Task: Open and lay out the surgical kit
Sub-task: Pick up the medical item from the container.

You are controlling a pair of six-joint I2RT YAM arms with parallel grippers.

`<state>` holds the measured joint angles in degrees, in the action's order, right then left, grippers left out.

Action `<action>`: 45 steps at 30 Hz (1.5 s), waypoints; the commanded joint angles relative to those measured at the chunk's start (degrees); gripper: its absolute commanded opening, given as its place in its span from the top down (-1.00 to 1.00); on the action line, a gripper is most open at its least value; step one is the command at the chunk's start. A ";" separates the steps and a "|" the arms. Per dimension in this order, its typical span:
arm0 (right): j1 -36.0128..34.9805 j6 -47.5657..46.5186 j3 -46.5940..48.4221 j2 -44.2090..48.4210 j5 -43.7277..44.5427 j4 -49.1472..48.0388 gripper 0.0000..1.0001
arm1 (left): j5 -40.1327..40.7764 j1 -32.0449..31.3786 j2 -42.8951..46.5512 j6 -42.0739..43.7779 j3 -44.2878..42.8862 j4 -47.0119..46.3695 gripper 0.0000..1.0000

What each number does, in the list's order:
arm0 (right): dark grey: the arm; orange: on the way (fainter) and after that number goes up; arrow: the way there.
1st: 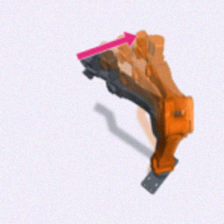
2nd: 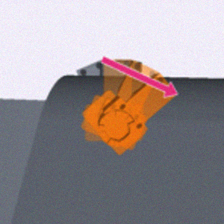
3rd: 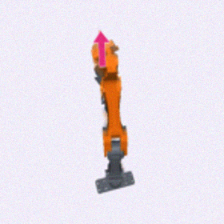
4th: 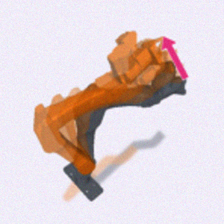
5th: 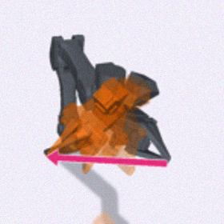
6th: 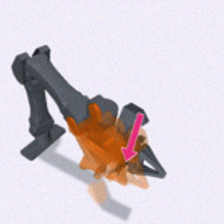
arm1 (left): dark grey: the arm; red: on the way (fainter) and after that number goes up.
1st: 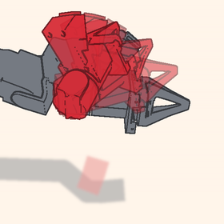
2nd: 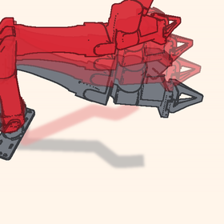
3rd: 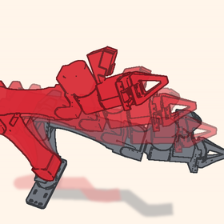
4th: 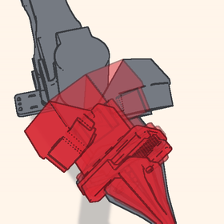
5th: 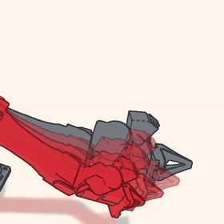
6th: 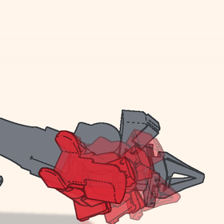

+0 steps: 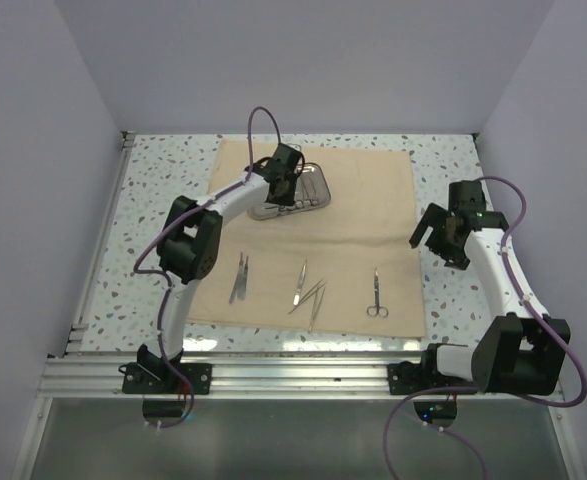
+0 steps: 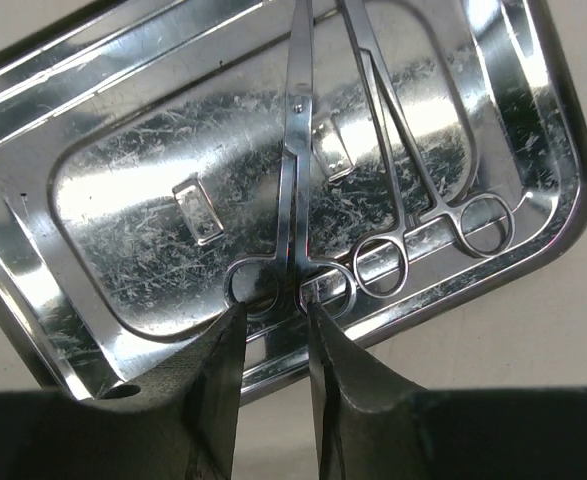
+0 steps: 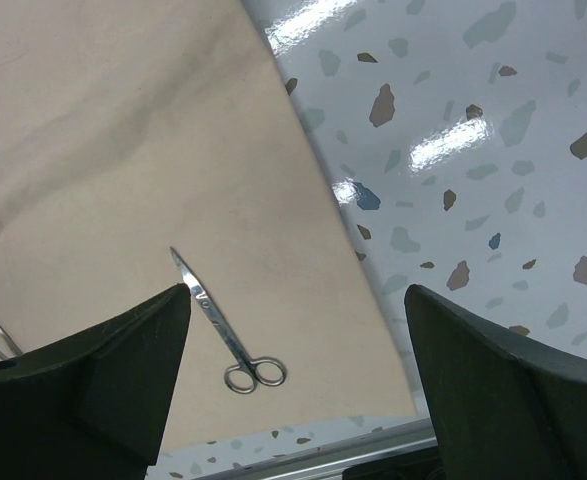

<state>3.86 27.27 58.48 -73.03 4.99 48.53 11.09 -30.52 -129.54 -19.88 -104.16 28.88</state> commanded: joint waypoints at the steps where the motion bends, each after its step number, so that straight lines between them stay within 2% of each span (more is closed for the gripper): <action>1: -0.08 -1.16 0.67 0.70 0.63 -0.28 -0.85 | 2.53 -0.50 0.86 0.81 -3.24 -0.58 0.32; 9: -0.08 -1.51 1.90 -0.70 0.98 -0.55 -0.85 | 2.27 -0.68 -2.47 0.54 -7.11 1.79 0.32; 27: 0.01 -2.13 1.46 -1.50 1.68 -0.37 -0.85 | 1.48 -1.38 -5.20 -0.78 -4.83 3.63 0.32; 36: 0.01 -2.13 1.46 -1.50 2.21 -0.37 -0.86 | 3.67 -2.44 -9.95 -1.65 -6.06 12.59 0.60; 45: 0.01 -2.22 1.20 -1.50 2.30 -0.98 -0.86 | 0.96 -2.35 -11.09 -2.62 -3.16 14.18 0.58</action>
<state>3.86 25.87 58.59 -74.72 6.50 48.45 15.07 -32.67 -135.37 -21.41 -110.85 34.13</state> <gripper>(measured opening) 0.928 0.211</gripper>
